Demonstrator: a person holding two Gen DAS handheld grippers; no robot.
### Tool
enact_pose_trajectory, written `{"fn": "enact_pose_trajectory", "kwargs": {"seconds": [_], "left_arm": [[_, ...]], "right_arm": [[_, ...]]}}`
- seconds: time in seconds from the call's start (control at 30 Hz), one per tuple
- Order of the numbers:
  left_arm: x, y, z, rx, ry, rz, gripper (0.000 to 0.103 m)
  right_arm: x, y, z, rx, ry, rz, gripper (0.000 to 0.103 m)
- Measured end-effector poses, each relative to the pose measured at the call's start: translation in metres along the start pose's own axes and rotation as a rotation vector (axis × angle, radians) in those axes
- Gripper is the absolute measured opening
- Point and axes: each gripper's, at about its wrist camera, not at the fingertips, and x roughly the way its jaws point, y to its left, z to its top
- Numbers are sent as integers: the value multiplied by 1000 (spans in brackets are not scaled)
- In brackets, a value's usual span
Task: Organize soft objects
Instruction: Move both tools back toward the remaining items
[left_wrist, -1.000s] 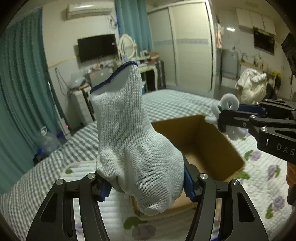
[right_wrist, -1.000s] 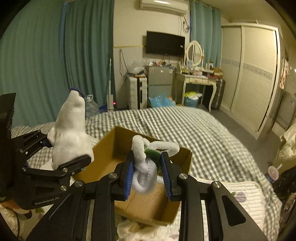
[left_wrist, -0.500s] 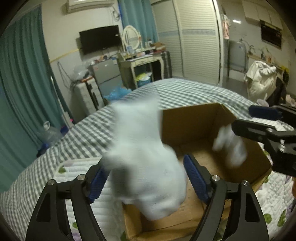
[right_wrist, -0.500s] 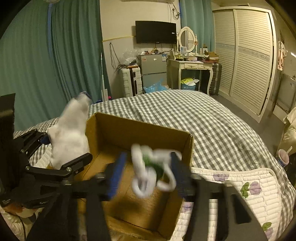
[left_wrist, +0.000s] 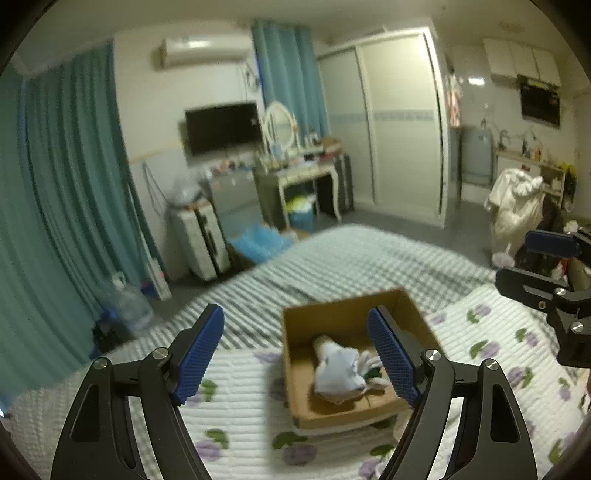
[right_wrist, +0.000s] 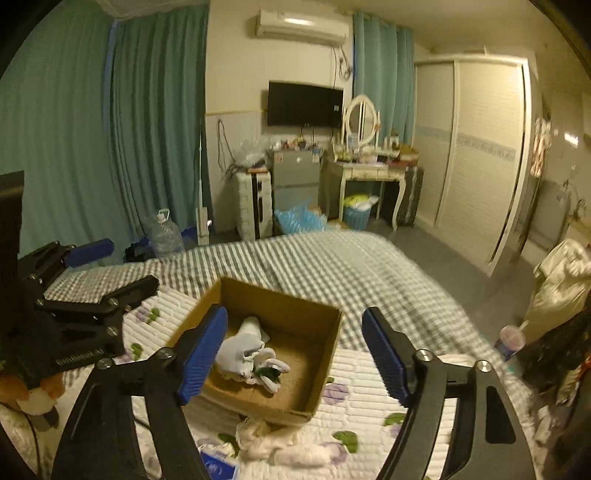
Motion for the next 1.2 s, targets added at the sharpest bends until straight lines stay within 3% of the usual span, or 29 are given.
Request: {"fn": "enact_pose_trajectory", "kwargs": {"seconds": [0.1, 0.3, 0.5, 0.7, 0.9, 1.2], "left_arm": [[-58, 11, 10, -2, -59, 11, 99], [-131, 25, 4, -9, -122, -3, 99], [-151, 27, -29, -4, -111, 32, 99], [-128, 29, -96, -57, -17, 45, 99], [-66, 27, -167, -158, 134, 66, 99], [-26, 8, -238, -109, 260, 60, 99]], "right_arm": [[-51, 12, 12, -19, -46, -18, 84], [-127, 39, 10, -45, -94, -26, 93], [-158, 65, -22, -66, -76, 12, 94], [-135, 83, -81, -70, -20, 44, 94], [-72, 89, -157, -79, 88, 28, 94], [5, 83, -240, -18, 282, 68, 89]]}}
